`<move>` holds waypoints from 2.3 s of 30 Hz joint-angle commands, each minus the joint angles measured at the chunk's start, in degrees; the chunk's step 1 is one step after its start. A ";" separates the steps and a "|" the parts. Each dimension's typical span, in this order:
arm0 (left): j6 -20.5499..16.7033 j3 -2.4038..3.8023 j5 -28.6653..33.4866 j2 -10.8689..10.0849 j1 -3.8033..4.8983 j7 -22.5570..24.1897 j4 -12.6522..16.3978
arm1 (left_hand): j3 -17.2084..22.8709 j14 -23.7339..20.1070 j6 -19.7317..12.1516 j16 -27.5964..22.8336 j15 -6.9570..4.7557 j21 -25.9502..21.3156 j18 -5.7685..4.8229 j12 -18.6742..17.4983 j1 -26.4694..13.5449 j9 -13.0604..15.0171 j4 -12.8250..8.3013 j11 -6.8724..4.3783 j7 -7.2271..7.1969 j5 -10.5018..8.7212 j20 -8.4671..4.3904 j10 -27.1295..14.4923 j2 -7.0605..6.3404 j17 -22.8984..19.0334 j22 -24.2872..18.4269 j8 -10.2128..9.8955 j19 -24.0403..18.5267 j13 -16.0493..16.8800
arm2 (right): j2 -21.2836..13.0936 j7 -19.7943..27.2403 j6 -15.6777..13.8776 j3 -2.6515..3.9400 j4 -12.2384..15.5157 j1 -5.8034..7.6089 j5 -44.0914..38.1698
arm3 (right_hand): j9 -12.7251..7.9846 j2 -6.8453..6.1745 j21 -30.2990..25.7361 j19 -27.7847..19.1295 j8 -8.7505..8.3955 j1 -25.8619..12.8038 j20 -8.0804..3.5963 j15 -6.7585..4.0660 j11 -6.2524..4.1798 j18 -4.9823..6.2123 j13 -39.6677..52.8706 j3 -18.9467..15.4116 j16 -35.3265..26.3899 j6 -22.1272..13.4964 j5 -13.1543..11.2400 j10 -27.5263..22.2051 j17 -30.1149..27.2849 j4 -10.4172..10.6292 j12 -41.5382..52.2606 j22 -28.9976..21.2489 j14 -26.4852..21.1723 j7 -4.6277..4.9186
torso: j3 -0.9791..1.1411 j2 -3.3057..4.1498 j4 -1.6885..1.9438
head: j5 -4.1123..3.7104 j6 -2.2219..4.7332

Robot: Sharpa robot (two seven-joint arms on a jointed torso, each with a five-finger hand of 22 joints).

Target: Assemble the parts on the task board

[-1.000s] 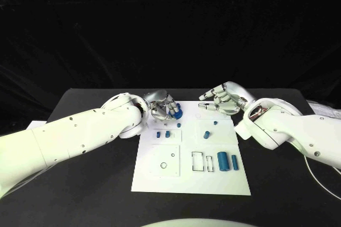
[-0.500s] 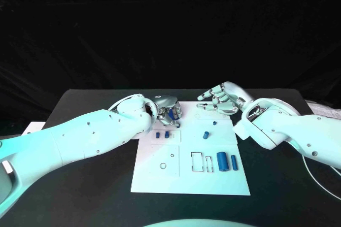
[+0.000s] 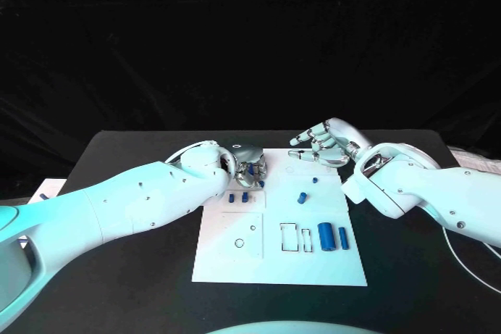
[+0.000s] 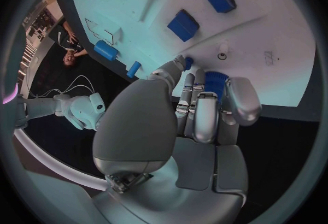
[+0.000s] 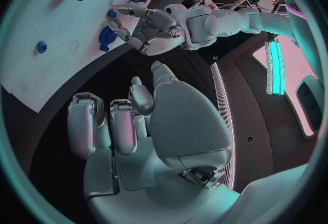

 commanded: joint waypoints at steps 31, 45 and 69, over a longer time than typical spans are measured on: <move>1.76 0.04 -1.59 1.86 -1.03 -0.10 -1.76 | 4.94 1.94 3.45 -0.18 -1.01 3.07 -1.63 -2.62 0.67 -1.24 -1.23 -0.73 -0.60 -0.06 -0.47 4.41 1.14 -1.85 2.86 -0.58 1.13 -1.69 | 0.16 0.05 0.11 0.00 0.25 -0.03 -0.75 | 0.09 0.57 -0.18 -0.26 -0.12 0.20 -0.11 -0.40 -0.16 0.36 -0.01 -0.24 -0.26 0.27 0.35 -0.30 8.11 -0.26 -0.23 0.08 4.41 0.15 | 0.01 -0.06 0.02 | -0.30 -0.30; -3.85 0.51 1.33 0.86 -1.13 1.66 -1.49 | 9.88 1.86 6.88 -0.11 -1.44 5.08 -2.03 -4.53 1.11 -1.63 -4.04 -1.28 -0.68 -0.06 -0.96 8.55 1.42 -2.90 4.83 -0.37 1.49 -2.14 | 0.17 0.06 0.17 0.00 0.20 -0.03 -0.75 | 0.10 0.59 -0.20 -0.26 -0.10 0.21 -0.12 -0.40 -0.16 0.37 0.03 -0.24 -0.25 0.31 0.37 -0.26 8.13 -0.26 -0.16 0.06 4.42 0.15 | 0.01 -0.06 -0.04 | -0.45 -0.17; -5.17 3.63 10.78 -9.77 -0.79 -0.85 7.40 | 10.44 1.81 6.91 -0.07 -1.21 5.57 -2.13 -6.07 -0.74 -2.15 -4.31 -1.00 -0.44 -0.20 -0.76 8.89 0.55 -3.50 5.38 -1.17 1.57 -2.48 | 0.22 -0.05 0.39 0.00 -0.54 -0.07 -0.68 | 0.11 0.62 -0.20 -0.26 -0.08 0.21 -0.12 -0.40 -0.16 0.37 0.02 -0.24 -0.27 0.35 0.39 -0.26 8.11 -0.25 -0.17 0.05 4.42 0.14 | 0.05 -0.27 0.58 | -0.63 0.19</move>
